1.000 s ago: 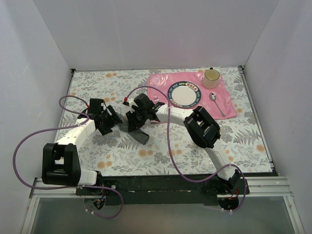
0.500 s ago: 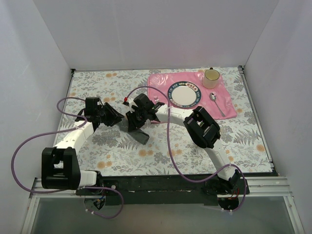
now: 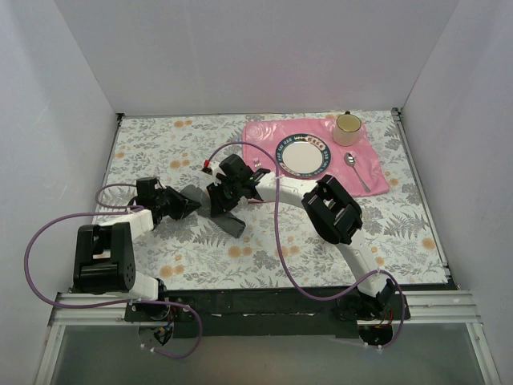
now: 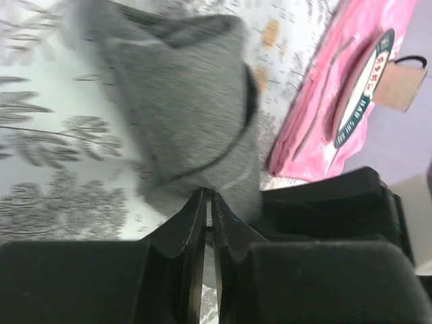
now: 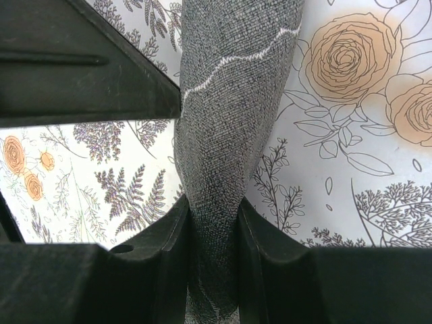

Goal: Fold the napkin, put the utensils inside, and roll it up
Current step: Roll the napkin with the utensil

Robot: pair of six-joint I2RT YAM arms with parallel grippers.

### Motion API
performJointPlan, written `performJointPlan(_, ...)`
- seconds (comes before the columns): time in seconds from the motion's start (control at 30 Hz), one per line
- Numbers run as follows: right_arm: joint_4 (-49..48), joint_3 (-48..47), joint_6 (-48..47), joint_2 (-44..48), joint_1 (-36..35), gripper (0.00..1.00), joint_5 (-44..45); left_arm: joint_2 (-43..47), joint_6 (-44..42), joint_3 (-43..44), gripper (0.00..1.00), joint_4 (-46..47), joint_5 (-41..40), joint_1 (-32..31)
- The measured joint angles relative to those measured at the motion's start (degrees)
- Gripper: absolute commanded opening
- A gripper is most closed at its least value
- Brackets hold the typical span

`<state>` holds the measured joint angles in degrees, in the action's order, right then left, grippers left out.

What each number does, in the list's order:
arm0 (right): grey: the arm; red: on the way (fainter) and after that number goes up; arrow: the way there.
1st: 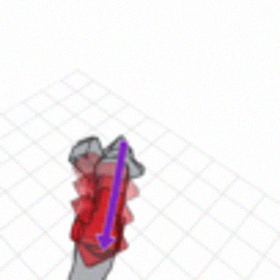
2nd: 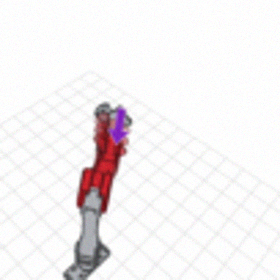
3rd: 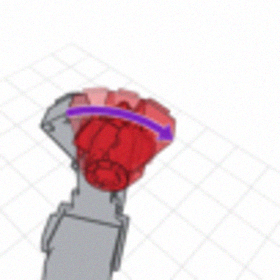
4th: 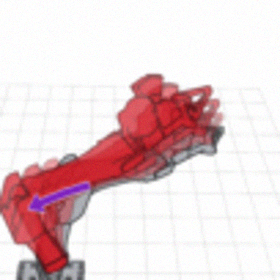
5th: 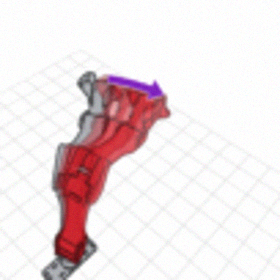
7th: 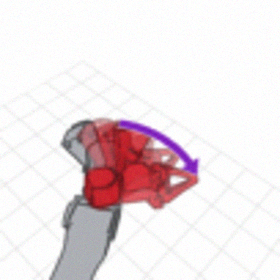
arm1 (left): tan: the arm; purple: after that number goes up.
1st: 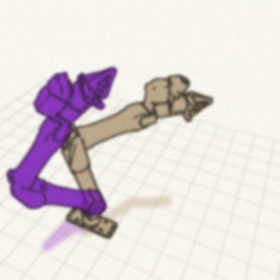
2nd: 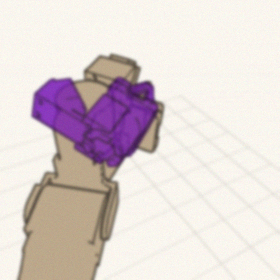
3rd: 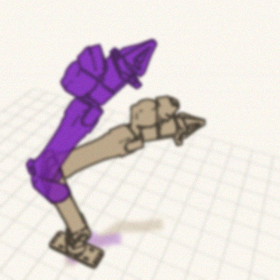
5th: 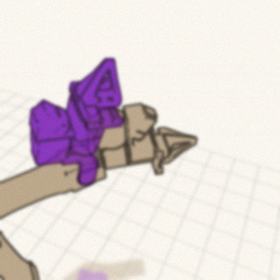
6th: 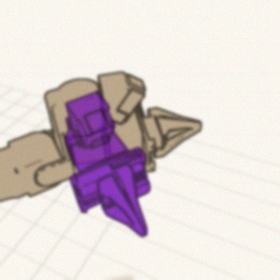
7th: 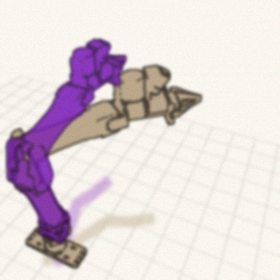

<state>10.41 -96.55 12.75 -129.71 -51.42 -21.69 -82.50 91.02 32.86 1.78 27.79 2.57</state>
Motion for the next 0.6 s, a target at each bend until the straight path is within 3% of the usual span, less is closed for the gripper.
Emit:
performJointPlan(0.37,0.87,-0.5,-0.09,-0.02,-0.09,0.29,0.35,-2.86,-0.28,-5.29,0.07,7.21,0.57,2.16)
performJointPlan(0.6,1.53,-0.9,-0.59,-0.09,-0.37,0.3,0.98,12.41,-3.15,-4.33,0.1,0.9,-1.22,2.19)
